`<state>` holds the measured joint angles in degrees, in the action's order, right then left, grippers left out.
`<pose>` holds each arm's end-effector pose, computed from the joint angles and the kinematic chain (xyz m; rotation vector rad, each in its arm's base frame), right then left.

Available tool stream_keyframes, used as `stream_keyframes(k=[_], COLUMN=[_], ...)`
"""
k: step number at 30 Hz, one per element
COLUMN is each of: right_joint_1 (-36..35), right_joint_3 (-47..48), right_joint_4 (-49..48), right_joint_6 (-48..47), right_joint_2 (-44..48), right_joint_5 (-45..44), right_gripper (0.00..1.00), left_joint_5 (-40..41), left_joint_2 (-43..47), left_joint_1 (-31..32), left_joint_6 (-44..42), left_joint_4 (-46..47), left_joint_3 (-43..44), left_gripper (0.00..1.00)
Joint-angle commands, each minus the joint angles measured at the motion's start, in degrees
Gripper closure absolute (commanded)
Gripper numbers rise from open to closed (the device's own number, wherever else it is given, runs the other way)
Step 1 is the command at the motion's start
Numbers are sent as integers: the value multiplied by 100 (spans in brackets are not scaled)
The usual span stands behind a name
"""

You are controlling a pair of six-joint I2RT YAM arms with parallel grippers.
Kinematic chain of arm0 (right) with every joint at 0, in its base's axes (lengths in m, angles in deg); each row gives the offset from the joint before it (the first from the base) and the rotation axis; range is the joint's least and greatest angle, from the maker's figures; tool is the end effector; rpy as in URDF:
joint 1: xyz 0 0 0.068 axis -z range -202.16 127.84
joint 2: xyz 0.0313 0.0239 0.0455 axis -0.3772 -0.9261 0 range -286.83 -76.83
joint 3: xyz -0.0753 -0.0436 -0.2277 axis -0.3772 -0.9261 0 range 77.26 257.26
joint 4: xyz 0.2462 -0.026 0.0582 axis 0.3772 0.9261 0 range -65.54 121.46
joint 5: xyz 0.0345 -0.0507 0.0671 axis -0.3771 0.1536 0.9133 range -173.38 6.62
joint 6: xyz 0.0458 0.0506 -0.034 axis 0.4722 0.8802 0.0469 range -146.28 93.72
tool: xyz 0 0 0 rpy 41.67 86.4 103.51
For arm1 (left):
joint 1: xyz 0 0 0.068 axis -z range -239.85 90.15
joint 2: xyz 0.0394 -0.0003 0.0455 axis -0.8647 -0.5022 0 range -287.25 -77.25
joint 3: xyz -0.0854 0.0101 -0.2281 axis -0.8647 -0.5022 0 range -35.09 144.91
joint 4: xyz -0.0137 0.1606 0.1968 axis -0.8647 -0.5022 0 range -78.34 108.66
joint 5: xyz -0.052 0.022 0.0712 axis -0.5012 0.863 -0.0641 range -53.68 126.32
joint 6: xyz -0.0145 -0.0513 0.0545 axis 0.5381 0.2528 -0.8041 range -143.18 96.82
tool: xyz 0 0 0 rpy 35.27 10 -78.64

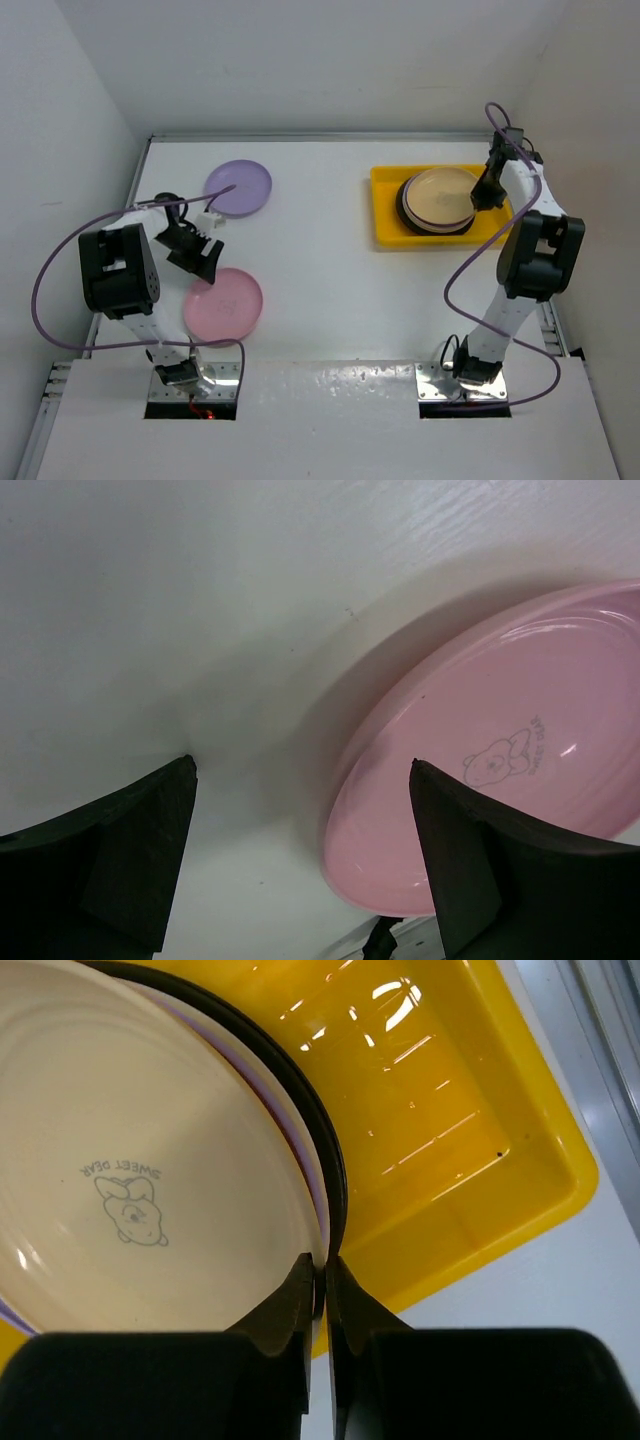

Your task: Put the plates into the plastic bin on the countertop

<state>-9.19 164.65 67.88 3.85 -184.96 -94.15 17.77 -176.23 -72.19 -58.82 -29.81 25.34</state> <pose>0.3830 -0.1006 0.1841 1.0324 2.4571 -0.1572 0.2844 0.0412 0.1085 0.6051 2.8724 -0.4071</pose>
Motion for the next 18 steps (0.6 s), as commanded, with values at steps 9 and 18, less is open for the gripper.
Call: stream_keyframes(k=[9,18], right_joint_1=[-373,-2166], right_joint_3=[-47,-784], right_joint_4=[105,-447], right_joint_6=[-727,-798], right_joint_2=[275,1838], right_joint_5=[-740,-1297], right_gripper=[11,8], left_joint_5=[88,325], left_joint_2=[-104,-508], left_joint_1=[170,328], left_joint_6=[-31,-31], left_joint_4=[302,496], left_joint_3=[-110,-215], left_gripper=[13,58])
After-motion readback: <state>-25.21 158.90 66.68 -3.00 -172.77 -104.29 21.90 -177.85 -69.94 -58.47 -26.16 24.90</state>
